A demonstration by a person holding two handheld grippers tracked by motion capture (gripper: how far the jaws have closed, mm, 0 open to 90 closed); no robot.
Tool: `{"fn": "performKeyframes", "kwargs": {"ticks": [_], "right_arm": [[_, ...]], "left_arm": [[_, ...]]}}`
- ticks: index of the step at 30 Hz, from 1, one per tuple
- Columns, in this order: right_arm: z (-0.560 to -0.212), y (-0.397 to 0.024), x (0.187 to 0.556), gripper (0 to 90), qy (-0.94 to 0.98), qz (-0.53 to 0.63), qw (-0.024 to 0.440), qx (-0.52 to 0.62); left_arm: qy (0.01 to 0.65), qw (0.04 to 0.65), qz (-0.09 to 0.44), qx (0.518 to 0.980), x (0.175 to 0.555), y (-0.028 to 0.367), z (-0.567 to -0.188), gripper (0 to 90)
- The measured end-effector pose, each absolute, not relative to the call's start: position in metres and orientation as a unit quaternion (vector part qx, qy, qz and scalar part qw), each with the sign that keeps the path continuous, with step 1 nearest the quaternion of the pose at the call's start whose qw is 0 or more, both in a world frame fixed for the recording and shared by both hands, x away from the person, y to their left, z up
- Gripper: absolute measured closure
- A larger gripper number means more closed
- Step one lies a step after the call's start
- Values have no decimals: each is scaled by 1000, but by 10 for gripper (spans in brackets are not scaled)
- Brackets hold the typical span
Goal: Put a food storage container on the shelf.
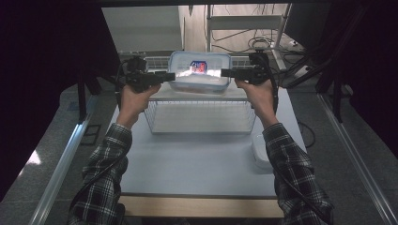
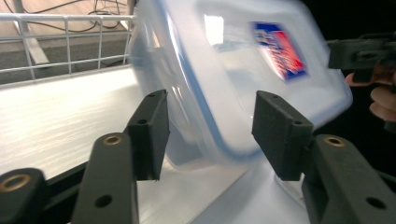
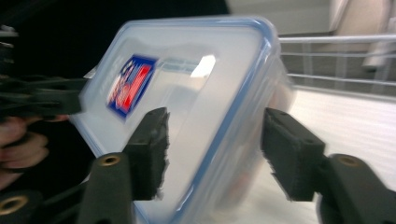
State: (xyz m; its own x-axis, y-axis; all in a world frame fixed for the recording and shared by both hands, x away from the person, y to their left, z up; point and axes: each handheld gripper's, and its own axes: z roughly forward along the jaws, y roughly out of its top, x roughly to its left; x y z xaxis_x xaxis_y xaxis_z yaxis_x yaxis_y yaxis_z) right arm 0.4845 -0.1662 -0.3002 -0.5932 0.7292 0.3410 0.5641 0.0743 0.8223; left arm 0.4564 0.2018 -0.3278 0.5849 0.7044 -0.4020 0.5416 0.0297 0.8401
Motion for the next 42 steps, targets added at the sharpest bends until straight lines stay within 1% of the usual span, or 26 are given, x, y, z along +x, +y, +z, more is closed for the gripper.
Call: {"fn": "performKeyframes", "kwargs": {"ticks": [1, 3, 6, 8, 10, 12, 14, 16, 17, 18, 20, 22, 24, 30, 36, 42], "right_arm": [[-301, -168, 485, 516, 730, 516, 79, 441], [-303, -168, 487, 509, 728, 518, 75, 442], [-302, -166, 487, 523, 729, 515, 85, 442], [-301, -165, 487, 558, 728, 514, 98, 442], [-300, -165, 484, 626, 728, 514, 116, 438], [-298, -166, 480, 654, 732, 514, 130, 428], [-296, -169, 474, 701, 735, 517, 144, 414], [-296, -170, 466, 767, 741, 520, 149, 399], [-296, -170, 460, 801, 744, 519, 155, 391], [-298, -170, 453, 837, 749, 518, 161, 380], [-302, -171, 442, 867, 756, 519, 162, 365], [-308, -170, 433, 882, 764, 519, 155, 351], [-317, -166, 430, 884, 774, 509, 151, 346], [-331, -158, 439, 883, 783, 494, 145, 349], [-338, -157, 449, 883, 775, 499, 134, 364], [-339, -153, 456, 883, 767, 501, 141, 375]], "left_arm": [[452, 561, 72, 690, 457, 203, -328, 512], [451, 556, 78, 694, 457, 201, -326, 514], [451, 552, 85, 696, 456, 200, -325, 517], [450, 549, 94, 697, 455, 198, -324, 517], [442, 548, 120, 700, 451, 197, -322, 525], [431, 558, 132, 697, 446, 199, -320, 528], [421, 557, 143, 701, 437, 200, -318, 580], [413, 546, 160, 711, 428, 198, -319, 631], [406, 539, 170, 718, 421, 198, -321, 677], [401, 538, 171, 722, 418, 198, -323, 721], [391, 545, 159, 725, 410, 198, -330, 782], [385, 543, 149, 731, 408, 194, -337, 816], [382, 538, 143, 738, 409, 188, -344, 825], [393, 512, 160, 747, 422, 176, -350, 823], [400, 504, 154, 750, 431, 176, -353, 811], [408, 495, 148, 752, 440, 179, -357, 810]]}}
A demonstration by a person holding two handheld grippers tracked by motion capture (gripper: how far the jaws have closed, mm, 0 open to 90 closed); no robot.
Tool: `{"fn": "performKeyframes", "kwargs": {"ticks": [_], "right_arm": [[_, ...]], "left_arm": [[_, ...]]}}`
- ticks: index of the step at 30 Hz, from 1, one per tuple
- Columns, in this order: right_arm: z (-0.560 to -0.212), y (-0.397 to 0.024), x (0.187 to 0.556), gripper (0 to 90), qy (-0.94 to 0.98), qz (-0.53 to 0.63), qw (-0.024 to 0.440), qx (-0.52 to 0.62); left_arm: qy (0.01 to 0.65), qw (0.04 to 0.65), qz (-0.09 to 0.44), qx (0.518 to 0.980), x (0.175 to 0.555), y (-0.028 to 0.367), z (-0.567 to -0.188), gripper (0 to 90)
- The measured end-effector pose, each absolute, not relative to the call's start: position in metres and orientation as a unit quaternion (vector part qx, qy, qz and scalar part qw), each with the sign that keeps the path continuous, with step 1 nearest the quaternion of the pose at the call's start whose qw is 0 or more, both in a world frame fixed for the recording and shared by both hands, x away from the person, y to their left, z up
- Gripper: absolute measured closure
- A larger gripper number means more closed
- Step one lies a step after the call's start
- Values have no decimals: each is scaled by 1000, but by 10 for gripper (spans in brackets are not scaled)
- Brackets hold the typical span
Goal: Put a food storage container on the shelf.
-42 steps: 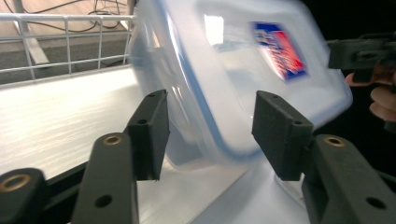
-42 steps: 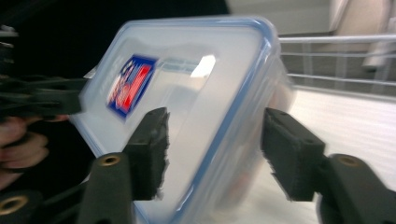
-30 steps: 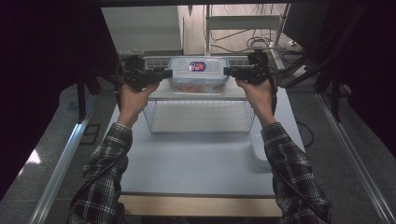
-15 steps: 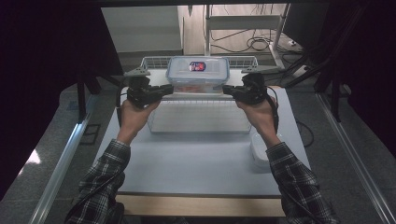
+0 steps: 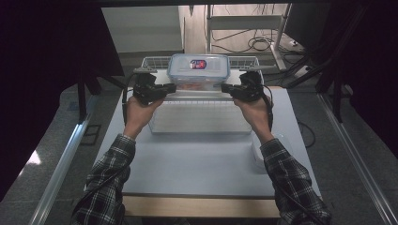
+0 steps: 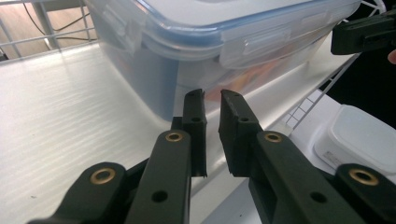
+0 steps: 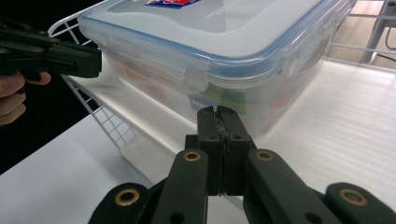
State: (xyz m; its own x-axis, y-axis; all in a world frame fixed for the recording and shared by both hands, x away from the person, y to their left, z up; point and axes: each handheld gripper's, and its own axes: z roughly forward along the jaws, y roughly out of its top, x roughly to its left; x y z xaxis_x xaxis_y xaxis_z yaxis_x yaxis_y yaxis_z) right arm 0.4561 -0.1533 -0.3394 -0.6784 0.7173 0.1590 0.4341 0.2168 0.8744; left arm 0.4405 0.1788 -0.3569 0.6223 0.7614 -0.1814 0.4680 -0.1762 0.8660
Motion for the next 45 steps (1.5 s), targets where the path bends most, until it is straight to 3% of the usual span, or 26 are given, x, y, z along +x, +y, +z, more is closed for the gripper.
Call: {"fn": "performKeyframes", "kwargs": {"ticks": [6, 12, 21, 37, 45], "right_arm": [[-340, -153, 462, 884, 764, 501, 142, 380], [-343, -157, 455, 809, 764, 503, 148, 375], [-346, -168, 432, 567, 768, 509, 147, 360], [-364, -178, 393, 255, 785, 496, 154, 336], [-377, -185, 377, 141, 792, 492, 155, 328]], "left_arm": [[407, 503, 138, 750, 442, 179, -359, 821], [399, 517, 136, 745, 427, 181, -358, 759], [375, 517, 153, 754, 398, 179, -361, 551], [380, 507, 162, 757, 355, 179, -383, 146], [382, 494, 158, 765, 337, 180, -399, 65]]}}
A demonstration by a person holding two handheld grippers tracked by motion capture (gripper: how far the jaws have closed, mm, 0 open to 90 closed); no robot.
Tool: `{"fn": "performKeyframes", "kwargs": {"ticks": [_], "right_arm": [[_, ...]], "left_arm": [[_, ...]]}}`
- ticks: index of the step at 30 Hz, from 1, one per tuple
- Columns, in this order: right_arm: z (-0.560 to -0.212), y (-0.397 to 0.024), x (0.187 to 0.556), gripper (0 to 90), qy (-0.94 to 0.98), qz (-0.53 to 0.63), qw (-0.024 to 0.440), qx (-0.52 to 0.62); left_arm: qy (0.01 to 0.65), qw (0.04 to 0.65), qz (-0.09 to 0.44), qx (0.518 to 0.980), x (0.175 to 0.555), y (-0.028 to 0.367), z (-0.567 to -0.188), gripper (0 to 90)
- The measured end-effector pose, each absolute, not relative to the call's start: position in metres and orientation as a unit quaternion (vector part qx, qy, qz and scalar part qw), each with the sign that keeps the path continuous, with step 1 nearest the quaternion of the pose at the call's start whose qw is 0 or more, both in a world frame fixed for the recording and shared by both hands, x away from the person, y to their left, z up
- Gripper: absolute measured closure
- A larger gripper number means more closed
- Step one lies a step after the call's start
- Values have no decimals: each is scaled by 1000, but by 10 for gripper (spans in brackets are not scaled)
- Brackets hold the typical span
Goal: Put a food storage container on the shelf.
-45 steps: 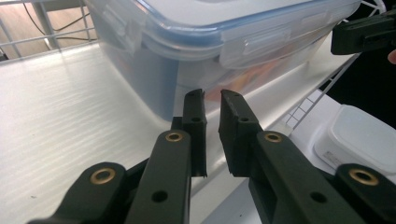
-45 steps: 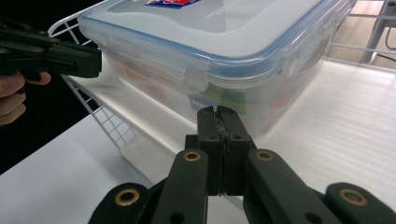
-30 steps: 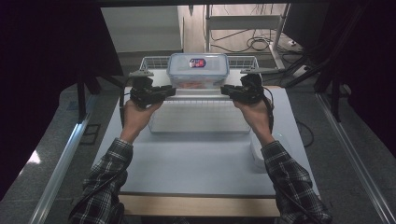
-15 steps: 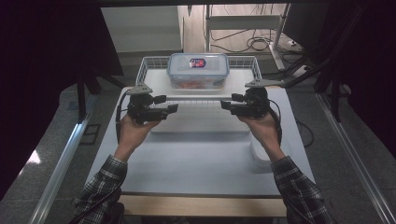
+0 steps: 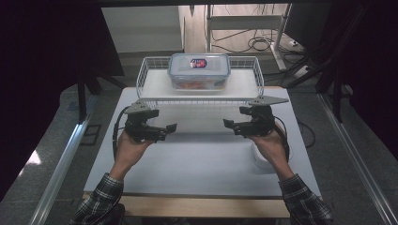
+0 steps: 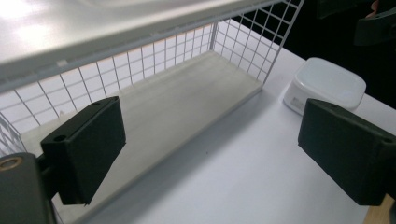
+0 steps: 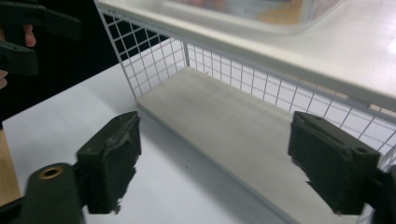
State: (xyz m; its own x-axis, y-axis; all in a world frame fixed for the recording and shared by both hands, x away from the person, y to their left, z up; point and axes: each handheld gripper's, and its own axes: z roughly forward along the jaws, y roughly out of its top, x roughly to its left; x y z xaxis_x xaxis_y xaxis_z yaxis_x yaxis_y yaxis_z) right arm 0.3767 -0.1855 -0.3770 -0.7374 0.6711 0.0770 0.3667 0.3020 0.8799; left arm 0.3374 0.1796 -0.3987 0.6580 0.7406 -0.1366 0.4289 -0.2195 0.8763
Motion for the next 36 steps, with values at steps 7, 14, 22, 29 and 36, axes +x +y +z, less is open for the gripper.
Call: {"fn": "performKeyframes", "kwargs": {"ticks": [7, 14, 22, 29, 36], "right_arm": [[-388, -194, 362, 78, 794, 486, 166, 324], [-398, -204, 351, 60, 799, 478, 159, 327], [-409, -213, 340, 50, 800, 477, 159, 327], [-421, -220, 328, 51, 801, 472, 168, 328], [-431, -226, 318, 51, 798, 471, 169, 335]], "left_arm": [[382, 481, 171, 770, 324, 180, -412, 35], [375, 490, 184, 765, 311, 183, -425, 28], [360, 487, 197, 771, 297, 185, -434, 35], [353, 493, 197, 771, 285, 184, -441, 37], [356, 489, 184, 775, 277, 181, -458, 40]]}}
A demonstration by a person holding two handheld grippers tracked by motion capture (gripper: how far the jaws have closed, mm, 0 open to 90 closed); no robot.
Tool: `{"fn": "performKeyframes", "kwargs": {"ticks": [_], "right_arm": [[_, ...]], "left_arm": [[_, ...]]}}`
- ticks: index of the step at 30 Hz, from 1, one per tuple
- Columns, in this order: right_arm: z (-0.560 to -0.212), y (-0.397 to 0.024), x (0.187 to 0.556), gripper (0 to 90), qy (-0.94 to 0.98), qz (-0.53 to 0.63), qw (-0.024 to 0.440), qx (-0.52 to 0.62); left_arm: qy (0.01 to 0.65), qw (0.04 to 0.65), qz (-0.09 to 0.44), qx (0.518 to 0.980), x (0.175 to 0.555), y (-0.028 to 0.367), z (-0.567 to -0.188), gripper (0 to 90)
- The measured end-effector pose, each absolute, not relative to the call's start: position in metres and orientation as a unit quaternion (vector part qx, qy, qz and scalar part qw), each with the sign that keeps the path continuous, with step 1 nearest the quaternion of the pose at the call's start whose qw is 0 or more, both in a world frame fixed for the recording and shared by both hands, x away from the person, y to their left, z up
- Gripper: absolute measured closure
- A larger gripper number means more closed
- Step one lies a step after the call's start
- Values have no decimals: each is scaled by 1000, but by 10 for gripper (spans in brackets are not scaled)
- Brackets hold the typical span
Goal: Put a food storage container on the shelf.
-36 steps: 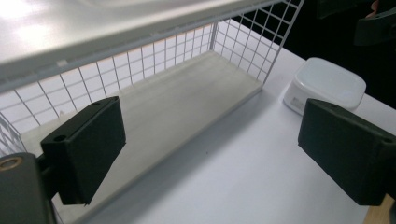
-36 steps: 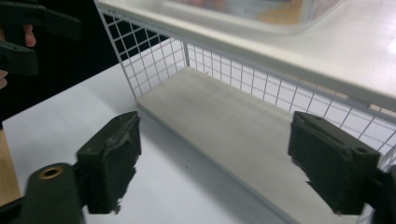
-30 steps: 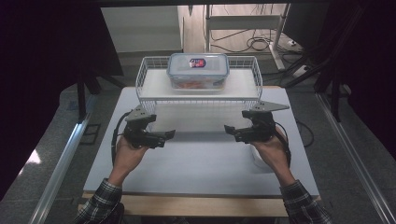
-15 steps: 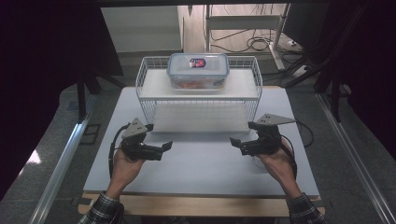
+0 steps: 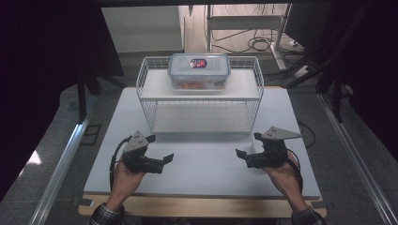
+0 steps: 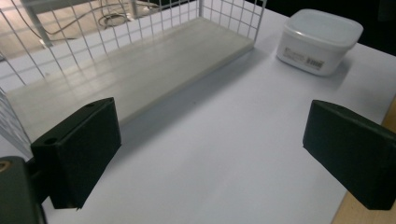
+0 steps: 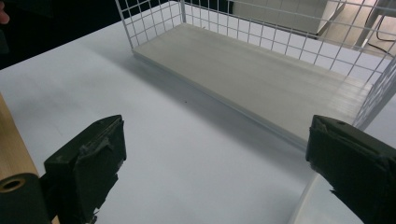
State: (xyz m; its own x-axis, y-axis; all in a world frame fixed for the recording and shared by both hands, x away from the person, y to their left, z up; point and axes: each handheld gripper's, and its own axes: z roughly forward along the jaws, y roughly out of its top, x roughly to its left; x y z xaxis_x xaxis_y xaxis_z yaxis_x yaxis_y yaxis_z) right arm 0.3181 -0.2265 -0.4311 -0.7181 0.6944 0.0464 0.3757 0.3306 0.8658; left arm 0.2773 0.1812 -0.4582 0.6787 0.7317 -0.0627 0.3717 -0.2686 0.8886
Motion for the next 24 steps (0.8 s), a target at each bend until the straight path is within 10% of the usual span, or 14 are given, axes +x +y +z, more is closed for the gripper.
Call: {"fn": "performKeyframes", "kwargs": {"ticks": [24], "right_arm": [[-473, -234, 295, 53, 813, 440, 182, 335]], "left_arm": [[364, 435, 201, 799, 256, 178, -503, 34]]}}
